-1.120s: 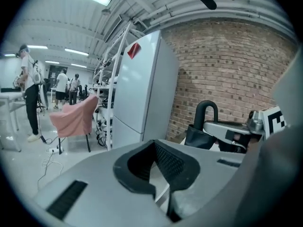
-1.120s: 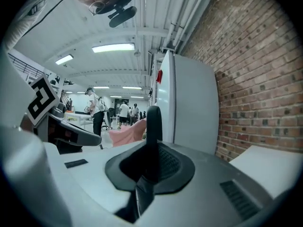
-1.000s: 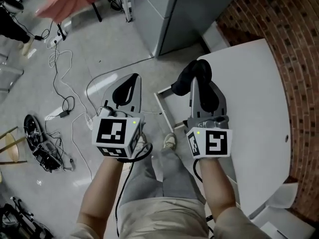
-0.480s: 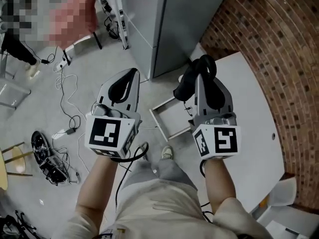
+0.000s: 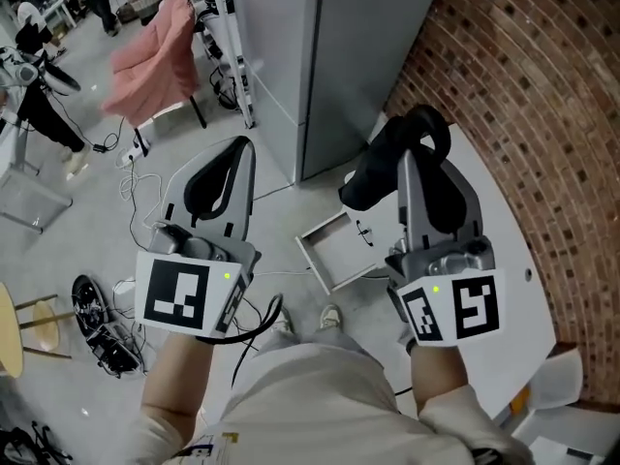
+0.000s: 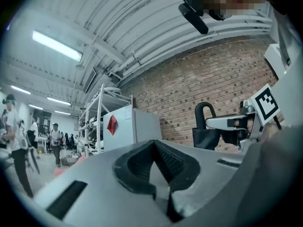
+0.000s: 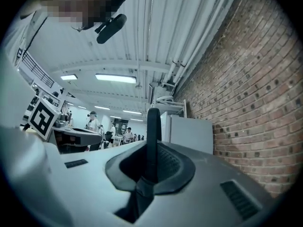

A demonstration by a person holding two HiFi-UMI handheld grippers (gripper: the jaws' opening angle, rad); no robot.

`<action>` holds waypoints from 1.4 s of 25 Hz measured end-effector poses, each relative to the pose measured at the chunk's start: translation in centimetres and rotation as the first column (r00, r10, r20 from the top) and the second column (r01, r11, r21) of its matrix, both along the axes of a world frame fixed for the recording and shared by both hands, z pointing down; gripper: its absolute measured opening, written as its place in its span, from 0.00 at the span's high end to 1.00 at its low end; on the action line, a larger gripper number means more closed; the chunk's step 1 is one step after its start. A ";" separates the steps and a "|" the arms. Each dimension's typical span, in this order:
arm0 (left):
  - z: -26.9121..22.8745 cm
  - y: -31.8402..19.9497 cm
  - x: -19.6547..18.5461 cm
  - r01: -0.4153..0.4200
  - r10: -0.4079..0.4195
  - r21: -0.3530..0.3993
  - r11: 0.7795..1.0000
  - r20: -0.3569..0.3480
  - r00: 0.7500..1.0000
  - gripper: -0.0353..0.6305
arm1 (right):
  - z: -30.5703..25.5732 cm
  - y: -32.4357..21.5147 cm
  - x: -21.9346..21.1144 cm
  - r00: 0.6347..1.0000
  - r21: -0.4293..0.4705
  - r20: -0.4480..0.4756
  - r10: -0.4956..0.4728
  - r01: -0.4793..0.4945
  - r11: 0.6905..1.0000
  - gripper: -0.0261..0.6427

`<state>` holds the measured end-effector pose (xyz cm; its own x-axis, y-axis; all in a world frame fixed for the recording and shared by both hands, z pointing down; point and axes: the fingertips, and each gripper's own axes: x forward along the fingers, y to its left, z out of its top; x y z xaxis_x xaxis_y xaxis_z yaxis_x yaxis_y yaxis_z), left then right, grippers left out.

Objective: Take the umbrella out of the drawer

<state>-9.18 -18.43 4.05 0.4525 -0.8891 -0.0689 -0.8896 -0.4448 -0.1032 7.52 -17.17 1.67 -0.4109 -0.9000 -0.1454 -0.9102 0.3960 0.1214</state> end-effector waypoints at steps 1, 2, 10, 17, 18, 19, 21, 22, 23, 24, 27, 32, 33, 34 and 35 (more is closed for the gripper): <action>-0.7 0.3 0.1 0.005 -0.005 0.019 1.000 0.012 1.000 0.94 | -0.7 0.5 0.0 1.000 0.011 0.003 -0.009 0.009 1.000 0.92; -1.3 0.7 0.2 0.010 -0.011 0.035 0.999 0.021 1.000 0.94 | -1.3 1.1 0.0 1.000 0.020 0.006 -0.018 0.018 1.000 0.92; -2.0 4.0 -0.6 0.061 -0.066 0.059 0.996 0.083 0.994 0.94 | -3.4 5.8 -1.0 0.995 0.062 -0.001 -0.101 0.101 0.993 0.92; -0.3 5.9 0.7 0.021 -0.028 0.061 0.998 0.100 0.995 0.94 | -1.3 7.5 -0.9 0.987 0.009 0.015 -0.158 0.158 0.987 0.92; 0.1 6.0 0.8 0.022 -0.027 0.055 0.998 0.105 0.994 0.94 | -0.9 7.6 -0.8 0.987 0.001 0.013 -0.160 0.160 0.987 0.92; 0.6 6.0 0.8 0.024 -0.028 0.046 0.999 0.108 0.994 0.94 | -0.6 7.6 -0.7 0.987 -0.006 0.009 -0.161 0.161 0.987 0.92; 1.5 5.7 0.8 0.030 -0.033 0.028 0.999 0.110 0.993 0.94 | 0.0 7.5 -0.6 0.988 -0.014 0.002 -0.155 0.155 0.988 0.92; 1.9 5.6 0.8 0.034 -0.036 0.021 0.999 0.109 0.993 0.94 | 0.2 7.4 -0.4 0.989 -0.018 0.000 -0.148 0.148 0.989 0.92; 2.3 5.5 0.8 0.040 -0.041 0.014 0.999 0.106 0.993 0.94 | 0.5 7.3 -0.2 0.990 -0.024 -0.002 -0.142 0.142 0.990 0.92; 2.7 5.5 0.8 0.047 -0.047 0.008 0.999 0.104 0.993 0.94 | 0.8 7.3 0.0 0.990 -0.031 -0.004 -0.138 0.138 0.990 0.92; 3.7 5.7 0.9 0.064 -0.062 -0.008 0.998 0.109 0.992 0.94 | 1.9 7.2 0.6 0.992 -0.053 -0.014 -0.123 0.122 0.991 0.92; 4.3 5.9 1.1 0.065 -0.063 -0.016 0.998 0.118 0.991 0.94 | 3.5 6.8 1.1 0.994 -0.094 -0.019 -0.104 0.102 0.990 0.92; 4.4 5.9 1.2 0.064 -0.061 -0.017 0.998 0.118 0.991 0.94 | 3.7 6.8 1.2 0.994 -0.100 -0.018 -0.104 0.102 0.990 0.92; 4.4 5.9 1.2 0.062 -0.059 -0.020 0.998 0.117 0.991 0.94 | 3.7 6.7 1.2 0.994 -0.104 -0.017 -0.105 0.102 0.989 0.92; 4.5 5.8 1.4 0.061 -0.058 -0.023 0.998 0.116 0.992 0.94 | 3.8 6.6 1.3 0.994 -0.106 -0.014 -0.105 0.103 0.989 0.92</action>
<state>-7.82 -12.66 8.51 0.4024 -0.9154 0.0045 -0.8974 -0.3954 -0.1959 8.86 -10.56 5.43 -0.5051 -0.8620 -0.0430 -0.8611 0.5000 0.0918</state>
